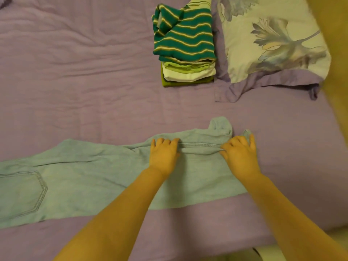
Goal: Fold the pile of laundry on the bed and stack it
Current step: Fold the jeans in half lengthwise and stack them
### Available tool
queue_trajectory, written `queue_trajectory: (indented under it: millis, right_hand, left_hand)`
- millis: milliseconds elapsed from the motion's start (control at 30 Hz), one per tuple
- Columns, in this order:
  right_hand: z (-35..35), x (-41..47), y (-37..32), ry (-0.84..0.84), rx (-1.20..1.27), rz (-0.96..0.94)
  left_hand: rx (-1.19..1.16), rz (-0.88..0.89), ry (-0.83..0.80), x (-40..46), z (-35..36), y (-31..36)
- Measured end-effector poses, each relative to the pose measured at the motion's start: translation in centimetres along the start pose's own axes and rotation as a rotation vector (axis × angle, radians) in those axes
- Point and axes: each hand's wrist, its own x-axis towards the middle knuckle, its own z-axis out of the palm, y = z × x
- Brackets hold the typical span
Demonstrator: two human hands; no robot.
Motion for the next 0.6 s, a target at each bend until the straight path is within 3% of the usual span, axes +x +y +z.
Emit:
queue_trajectory:
  millis: [100,233,367,600]
  right_hand:
    - [-2.3,-0.2,-0.8,-0.077,0.184,0.026]
    - [-6.4,-1.0,-4.6,0.028,0.596,-0.055]
    - [-9.7,-0.6,-12.8,-0.104,1.089,-0.070]
    - [-7.7,-1.3,-30.1,-0.220,1.519,0.123]
  left_hand:
    - [-0.123,0.023,0.096,-1.6,-1.1,-1.1]
    - [-0.613,-0.030,0.180,-6.0,-4.1,-4.1]
    - [-1.019,-0.181,0.201,-10.7,-7.4,-8.4]
    - [-1.524,-0.458,0.217,-16.5,-9.7,-18.4]
